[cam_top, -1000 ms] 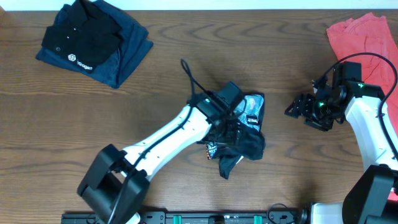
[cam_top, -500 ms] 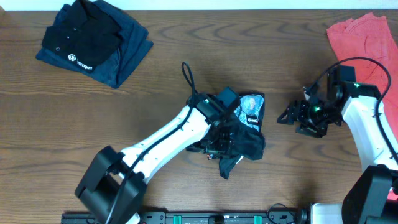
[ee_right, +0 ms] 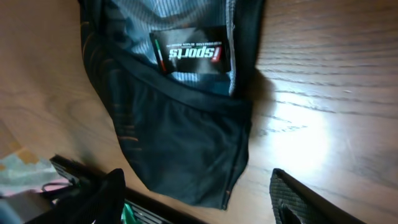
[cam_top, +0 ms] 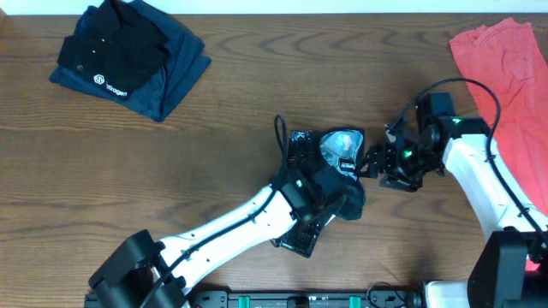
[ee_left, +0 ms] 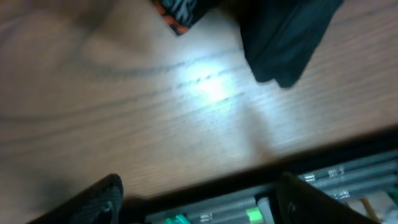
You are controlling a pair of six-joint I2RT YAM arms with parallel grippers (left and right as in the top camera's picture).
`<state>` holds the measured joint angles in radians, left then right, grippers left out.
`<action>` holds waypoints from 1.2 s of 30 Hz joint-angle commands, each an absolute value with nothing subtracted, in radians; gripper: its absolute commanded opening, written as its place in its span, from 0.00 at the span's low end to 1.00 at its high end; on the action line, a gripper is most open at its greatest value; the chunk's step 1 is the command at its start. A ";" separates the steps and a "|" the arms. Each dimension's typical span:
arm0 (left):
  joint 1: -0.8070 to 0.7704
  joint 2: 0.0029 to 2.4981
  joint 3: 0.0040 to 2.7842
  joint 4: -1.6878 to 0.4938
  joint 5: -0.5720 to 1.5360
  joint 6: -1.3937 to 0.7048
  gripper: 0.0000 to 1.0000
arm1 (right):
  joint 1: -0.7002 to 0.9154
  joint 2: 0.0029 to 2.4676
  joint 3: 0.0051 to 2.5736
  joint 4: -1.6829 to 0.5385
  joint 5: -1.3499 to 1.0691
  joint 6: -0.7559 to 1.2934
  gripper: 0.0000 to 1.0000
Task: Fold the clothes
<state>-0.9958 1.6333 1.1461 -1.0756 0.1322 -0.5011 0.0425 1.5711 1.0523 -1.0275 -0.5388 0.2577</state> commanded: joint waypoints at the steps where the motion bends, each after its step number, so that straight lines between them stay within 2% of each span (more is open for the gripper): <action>1: -0.995 1.633 1.084 -1.029 0.088 -0.545 0.81 | 0.040 1.578 1.037 -1.002 -0.556 0.330 0.72; 9: -0.982 1.633 0.963 -0.910 0.096 -0.609 0.81 | 0.016 1.578 1.037 -0.989 -0.626 0.332 0.72; 20: -0.983 1.633 0.959 -0.733 0.250 -0.608 0.81 | 0.018 1.578 1.037 -0.989 -0.626 0.324 0.72; 36: -0.957 1.663 0.905 -0.556 0.204 -0.616 0.81 | 0.018 1.578 1.037 -1.018 -0.634 0.325 0.70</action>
